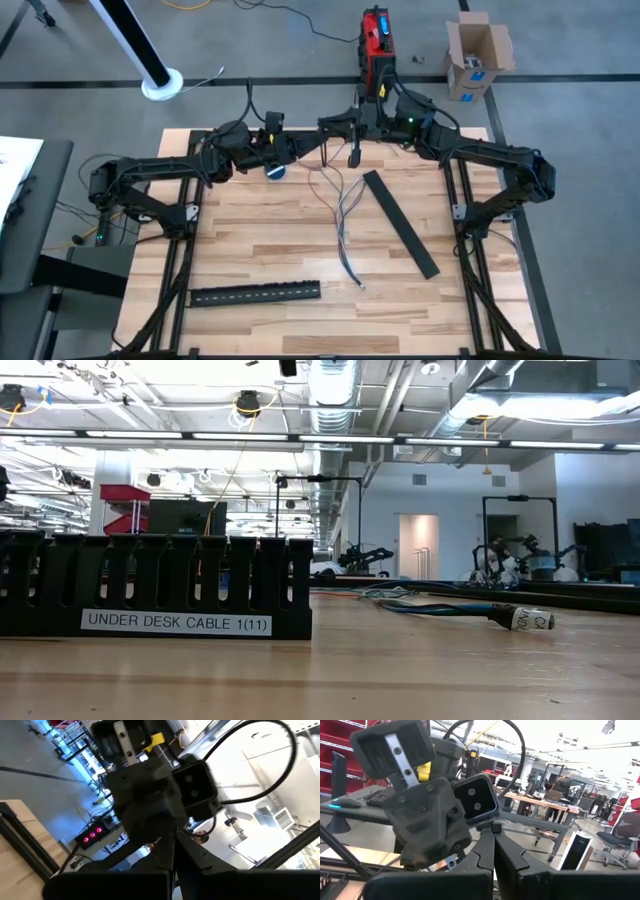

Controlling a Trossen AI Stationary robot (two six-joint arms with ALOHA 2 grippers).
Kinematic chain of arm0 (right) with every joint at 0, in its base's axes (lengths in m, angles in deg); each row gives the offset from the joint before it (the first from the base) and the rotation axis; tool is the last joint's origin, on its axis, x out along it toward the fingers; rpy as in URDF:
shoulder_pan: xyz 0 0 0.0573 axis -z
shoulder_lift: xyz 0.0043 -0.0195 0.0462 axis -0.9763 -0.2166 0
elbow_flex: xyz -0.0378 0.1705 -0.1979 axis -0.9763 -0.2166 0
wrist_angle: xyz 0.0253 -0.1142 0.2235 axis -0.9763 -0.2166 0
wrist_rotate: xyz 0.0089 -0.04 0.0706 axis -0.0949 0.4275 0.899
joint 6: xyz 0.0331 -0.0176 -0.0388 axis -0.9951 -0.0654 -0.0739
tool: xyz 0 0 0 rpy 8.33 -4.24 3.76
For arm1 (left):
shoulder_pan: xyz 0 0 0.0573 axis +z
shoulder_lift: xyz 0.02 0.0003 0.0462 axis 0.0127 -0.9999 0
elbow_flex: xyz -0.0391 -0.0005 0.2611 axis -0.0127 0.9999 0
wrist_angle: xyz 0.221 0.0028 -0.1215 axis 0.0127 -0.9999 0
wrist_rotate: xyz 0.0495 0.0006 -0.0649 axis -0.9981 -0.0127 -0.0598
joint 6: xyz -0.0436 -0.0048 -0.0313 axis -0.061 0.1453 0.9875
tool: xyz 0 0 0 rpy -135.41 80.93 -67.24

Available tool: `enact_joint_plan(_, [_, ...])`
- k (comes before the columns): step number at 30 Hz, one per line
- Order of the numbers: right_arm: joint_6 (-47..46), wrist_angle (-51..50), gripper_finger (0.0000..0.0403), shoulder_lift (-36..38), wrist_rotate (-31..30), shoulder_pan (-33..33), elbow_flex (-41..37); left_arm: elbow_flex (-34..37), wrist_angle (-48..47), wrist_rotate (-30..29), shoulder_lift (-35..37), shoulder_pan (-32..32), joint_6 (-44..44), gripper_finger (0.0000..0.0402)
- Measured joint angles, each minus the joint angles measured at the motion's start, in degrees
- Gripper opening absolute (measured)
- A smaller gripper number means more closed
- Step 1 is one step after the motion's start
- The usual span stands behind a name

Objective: Ziptie cables
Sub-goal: Wrap the cable wires with the black zip tie

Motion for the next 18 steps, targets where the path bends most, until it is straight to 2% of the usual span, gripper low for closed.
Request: enact_joint_plan(18, [-0.4,0.9,0.0000,0.0,0.0,0.4,0.0,0.0,-0.2,1.3,0.0,0.0,0.0,0.0000])
